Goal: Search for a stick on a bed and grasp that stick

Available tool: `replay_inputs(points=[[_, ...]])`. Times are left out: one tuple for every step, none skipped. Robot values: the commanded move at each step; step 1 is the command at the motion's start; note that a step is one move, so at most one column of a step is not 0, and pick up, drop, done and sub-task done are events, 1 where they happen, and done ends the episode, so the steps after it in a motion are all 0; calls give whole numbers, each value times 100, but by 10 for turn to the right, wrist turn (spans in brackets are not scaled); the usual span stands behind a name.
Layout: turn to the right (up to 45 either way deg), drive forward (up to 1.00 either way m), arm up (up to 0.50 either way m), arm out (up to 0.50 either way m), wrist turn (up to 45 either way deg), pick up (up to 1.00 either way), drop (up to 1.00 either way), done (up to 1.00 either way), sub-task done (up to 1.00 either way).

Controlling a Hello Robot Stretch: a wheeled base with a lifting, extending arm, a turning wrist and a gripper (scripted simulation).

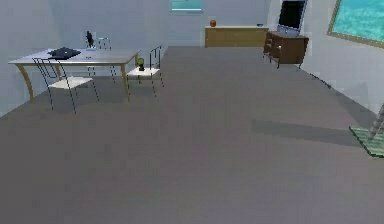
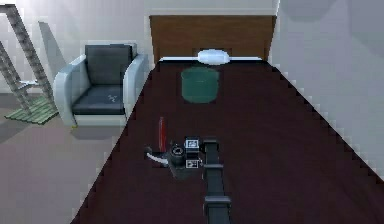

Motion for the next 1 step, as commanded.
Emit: replay_inputs(points=[[0, 0, 0, 0, 0, 0, 0, 100, 0]])
